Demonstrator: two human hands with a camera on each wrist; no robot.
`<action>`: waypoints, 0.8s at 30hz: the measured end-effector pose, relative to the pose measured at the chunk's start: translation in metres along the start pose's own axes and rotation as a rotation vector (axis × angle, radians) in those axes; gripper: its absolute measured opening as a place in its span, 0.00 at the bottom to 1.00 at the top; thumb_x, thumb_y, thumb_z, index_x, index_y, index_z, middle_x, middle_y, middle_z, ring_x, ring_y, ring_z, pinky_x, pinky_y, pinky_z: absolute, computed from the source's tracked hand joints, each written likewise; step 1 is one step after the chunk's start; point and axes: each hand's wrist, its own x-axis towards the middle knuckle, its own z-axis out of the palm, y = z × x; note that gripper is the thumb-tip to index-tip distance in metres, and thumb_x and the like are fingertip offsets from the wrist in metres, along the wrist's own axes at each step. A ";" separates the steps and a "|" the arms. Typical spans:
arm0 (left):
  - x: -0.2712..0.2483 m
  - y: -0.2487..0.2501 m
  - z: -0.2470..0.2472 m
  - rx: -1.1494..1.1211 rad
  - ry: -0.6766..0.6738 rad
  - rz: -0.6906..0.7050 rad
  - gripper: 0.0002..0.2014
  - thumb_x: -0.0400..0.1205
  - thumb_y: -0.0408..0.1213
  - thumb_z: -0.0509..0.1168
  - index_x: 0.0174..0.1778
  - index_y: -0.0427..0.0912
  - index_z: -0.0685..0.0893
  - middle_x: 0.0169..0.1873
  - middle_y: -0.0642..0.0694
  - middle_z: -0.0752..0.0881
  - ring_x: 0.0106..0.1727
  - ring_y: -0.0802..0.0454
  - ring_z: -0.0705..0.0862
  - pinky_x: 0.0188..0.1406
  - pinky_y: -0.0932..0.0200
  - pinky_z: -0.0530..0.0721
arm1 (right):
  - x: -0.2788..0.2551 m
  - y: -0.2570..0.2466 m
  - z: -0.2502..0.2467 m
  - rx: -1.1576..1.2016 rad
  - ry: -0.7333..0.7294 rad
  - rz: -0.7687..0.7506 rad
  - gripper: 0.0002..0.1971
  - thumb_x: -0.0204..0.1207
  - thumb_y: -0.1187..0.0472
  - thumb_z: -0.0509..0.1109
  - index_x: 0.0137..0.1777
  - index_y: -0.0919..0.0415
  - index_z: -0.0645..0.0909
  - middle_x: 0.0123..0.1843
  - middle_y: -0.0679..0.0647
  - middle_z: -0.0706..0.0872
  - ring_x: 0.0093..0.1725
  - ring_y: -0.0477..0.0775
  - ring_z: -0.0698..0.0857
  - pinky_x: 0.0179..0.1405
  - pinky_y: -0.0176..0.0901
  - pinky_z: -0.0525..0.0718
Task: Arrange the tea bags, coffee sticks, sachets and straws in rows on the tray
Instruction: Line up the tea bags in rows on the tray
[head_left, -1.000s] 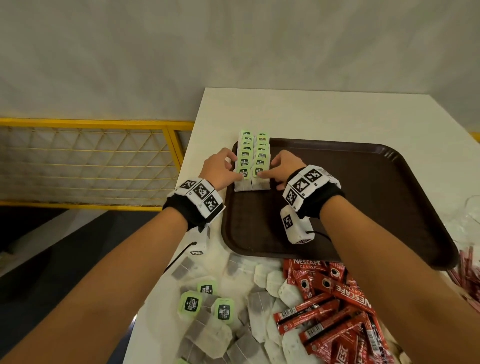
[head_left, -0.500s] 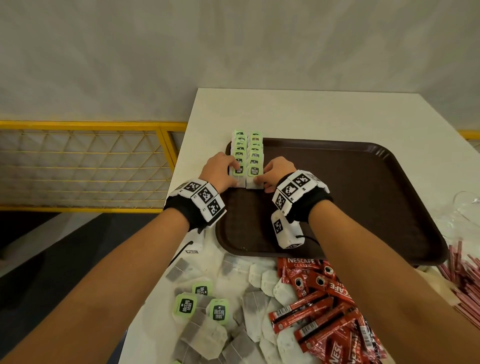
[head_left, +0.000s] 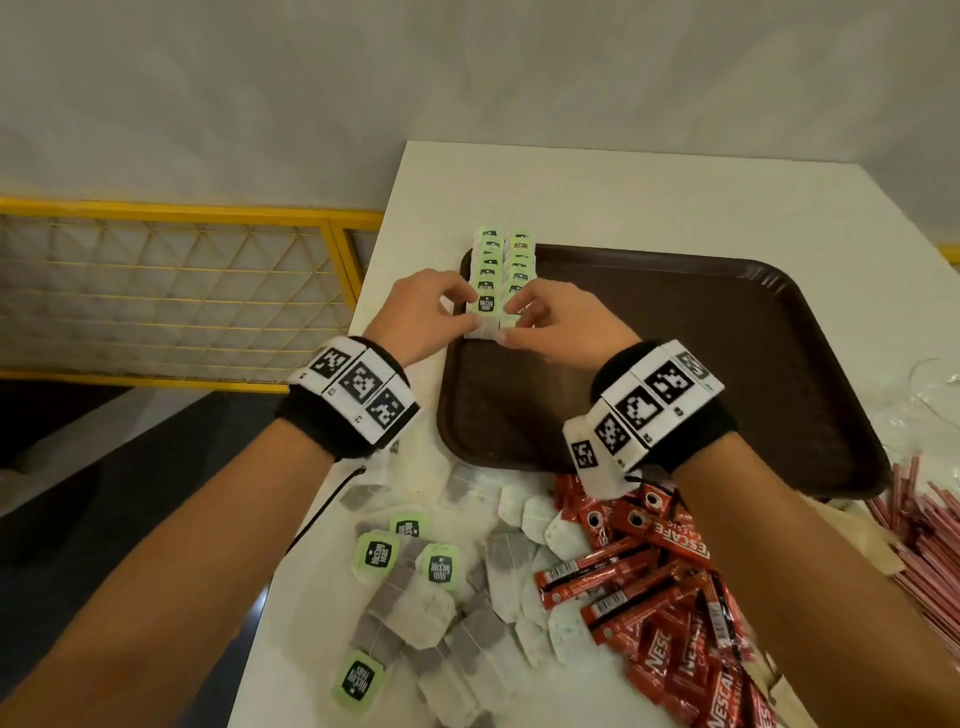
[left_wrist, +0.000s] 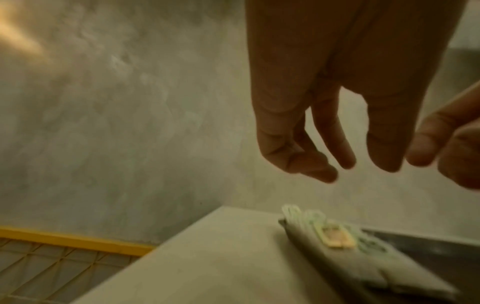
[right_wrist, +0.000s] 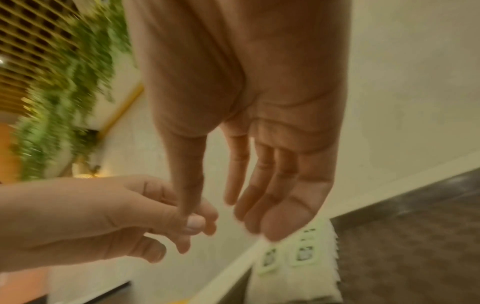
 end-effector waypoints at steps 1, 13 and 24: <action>-0.014 0.002 -0.005 -0.025 -0.031 -0.003 0.12 0.78 0.42 0.70 0.56 0.45 0.84 0.51 0.51 0.83 0.42 0.58 0.79 0.39 0.74 0.72 | -0.014 -0.007 0.003 -0.021 -0.083 -0.057 0.16 0.73 0.52 0.73 0.58 0.56 0.79 0.48 0.50 0.83 0.44 0.45 0.80 0.46 0.37 0.80; -0.161 -0.015 -0.011 0.077 -0.703 0.010 0.15 0.70 0.41 0.77 0.46 0.58 0.78 0.42 0.57 0.83 0.38 0.64 0.79 0.36 0.75 0.75 | -0.118 -0.026 0.066 -0.346 -0.620 -0.219 0.21 0.68 0.54 0.78 0.59 0.55 0.78 0.38 0.43 0.77 0.40 0.45 0.77 0.41 0.41 0.77; -0.187 -0.017 0.013 0.257 -0.668 0.037 0.23 0.68 0.42 0.78 0.45 0.50 0.69 0.46 0.51 0.70 0.46 0.55 0.71 0.39 0.67 0.70 | -0.157 -0.022 0.102 -0.790 -0.556 -0.373 0.42 0.62 0.50 0.80 0.71 0.51 0.60 0.64 0.52 0.66 0.63 0.54 0.64 0.56 0.45 0.67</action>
